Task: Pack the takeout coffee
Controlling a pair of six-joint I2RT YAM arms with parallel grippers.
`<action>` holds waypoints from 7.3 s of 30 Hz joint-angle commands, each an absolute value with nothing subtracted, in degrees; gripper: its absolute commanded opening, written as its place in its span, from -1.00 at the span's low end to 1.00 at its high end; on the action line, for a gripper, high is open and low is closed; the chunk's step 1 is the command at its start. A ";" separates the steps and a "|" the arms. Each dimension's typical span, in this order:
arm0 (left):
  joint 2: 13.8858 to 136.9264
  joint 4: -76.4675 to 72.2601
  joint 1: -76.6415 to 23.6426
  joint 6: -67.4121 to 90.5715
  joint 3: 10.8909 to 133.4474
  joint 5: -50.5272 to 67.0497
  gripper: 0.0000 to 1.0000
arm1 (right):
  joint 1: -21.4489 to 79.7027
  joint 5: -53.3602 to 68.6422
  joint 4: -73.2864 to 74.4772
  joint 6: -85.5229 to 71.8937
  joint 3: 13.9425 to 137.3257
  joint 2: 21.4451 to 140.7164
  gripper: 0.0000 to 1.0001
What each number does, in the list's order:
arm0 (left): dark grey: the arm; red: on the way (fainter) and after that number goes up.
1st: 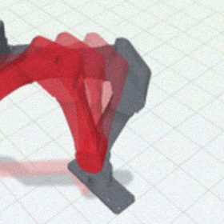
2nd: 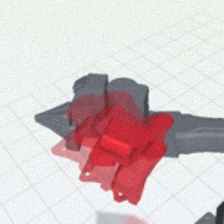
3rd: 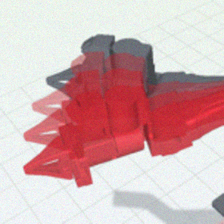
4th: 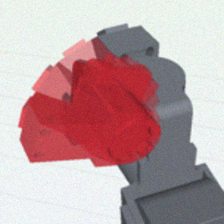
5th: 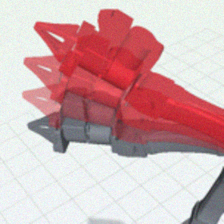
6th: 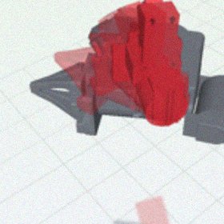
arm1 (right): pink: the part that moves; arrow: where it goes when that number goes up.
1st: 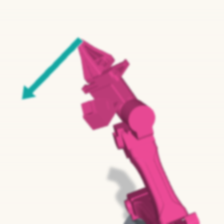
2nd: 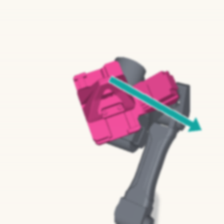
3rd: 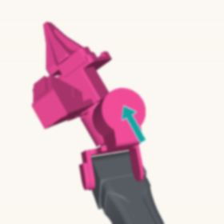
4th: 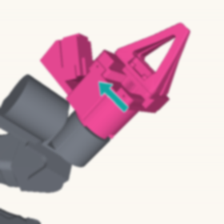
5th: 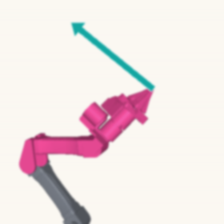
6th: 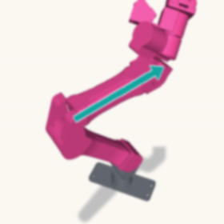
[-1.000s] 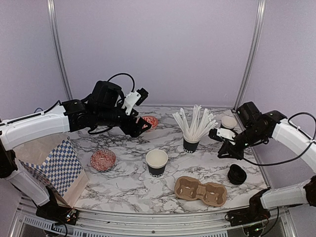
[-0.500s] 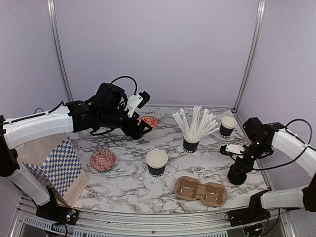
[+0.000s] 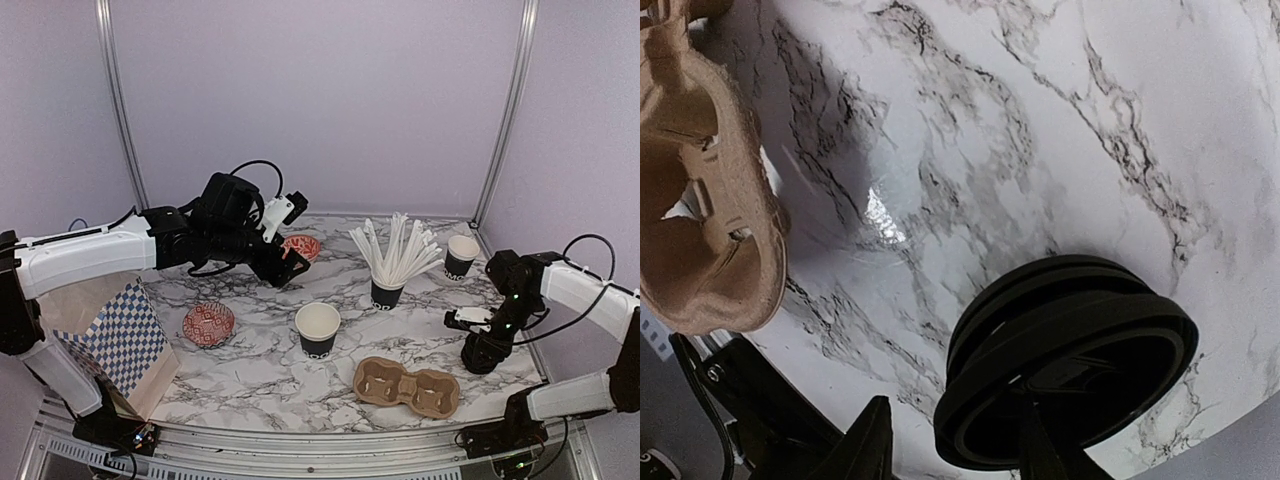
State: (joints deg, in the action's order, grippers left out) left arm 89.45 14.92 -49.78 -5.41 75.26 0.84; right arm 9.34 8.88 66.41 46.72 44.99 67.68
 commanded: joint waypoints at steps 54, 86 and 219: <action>88.86 -37.33 -59.68 -9.72 71.81 13.57 0.93 | 23.81 76.03 61.86 41.18 98.04 79.24 -0.88; 101.90 -38.76 -60.25 -6.82 85.37 20.23 0.71 | 25.63 74.71 59.20 37.98 95.91 79.50 -0.84; 116.06 60.13 -57.08 -3.43 111.41 5.01 0.49 | 34.27 33.84 39.25 31.85 67.01 83.67 -0.23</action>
State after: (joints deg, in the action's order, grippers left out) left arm 116.44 58.43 -56.75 -3.79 108.99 4.91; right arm 33.85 34.09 39.55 31.66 66.11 84.53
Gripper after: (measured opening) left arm 0.747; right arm 0.387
